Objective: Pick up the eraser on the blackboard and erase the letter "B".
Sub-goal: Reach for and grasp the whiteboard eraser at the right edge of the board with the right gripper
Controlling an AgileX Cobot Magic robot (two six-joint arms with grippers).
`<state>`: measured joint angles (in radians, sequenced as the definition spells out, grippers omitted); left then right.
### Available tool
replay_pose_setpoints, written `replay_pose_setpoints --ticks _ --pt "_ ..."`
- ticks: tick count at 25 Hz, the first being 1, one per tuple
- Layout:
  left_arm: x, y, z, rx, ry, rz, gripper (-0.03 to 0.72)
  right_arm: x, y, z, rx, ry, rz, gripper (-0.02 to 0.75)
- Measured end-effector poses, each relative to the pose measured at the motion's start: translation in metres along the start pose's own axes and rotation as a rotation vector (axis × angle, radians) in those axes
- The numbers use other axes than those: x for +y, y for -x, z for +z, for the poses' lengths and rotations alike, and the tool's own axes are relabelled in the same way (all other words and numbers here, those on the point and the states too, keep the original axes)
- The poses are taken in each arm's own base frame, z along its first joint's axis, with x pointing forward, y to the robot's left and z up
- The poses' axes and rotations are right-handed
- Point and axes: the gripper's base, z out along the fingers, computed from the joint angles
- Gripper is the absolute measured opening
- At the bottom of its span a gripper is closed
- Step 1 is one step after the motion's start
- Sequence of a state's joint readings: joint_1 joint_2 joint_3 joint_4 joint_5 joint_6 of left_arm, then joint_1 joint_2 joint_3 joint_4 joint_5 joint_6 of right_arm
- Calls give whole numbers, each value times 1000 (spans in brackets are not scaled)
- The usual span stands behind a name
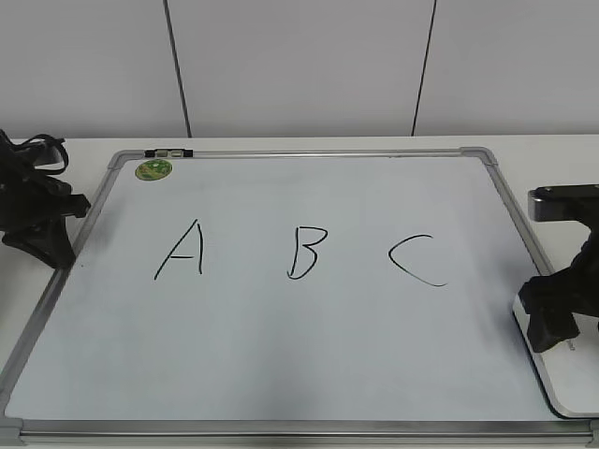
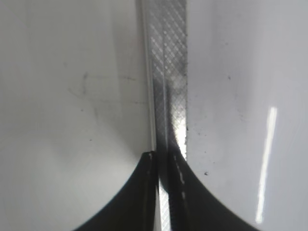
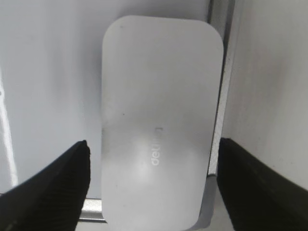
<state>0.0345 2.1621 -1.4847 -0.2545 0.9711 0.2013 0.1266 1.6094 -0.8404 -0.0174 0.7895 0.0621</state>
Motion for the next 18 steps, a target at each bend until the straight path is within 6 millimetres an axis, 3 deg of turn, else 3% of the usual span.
replay_pose_setpoints --ticks 18 --pt "0 0 0 0 -2 -1 15 0 4 24 48 -7 4 596"
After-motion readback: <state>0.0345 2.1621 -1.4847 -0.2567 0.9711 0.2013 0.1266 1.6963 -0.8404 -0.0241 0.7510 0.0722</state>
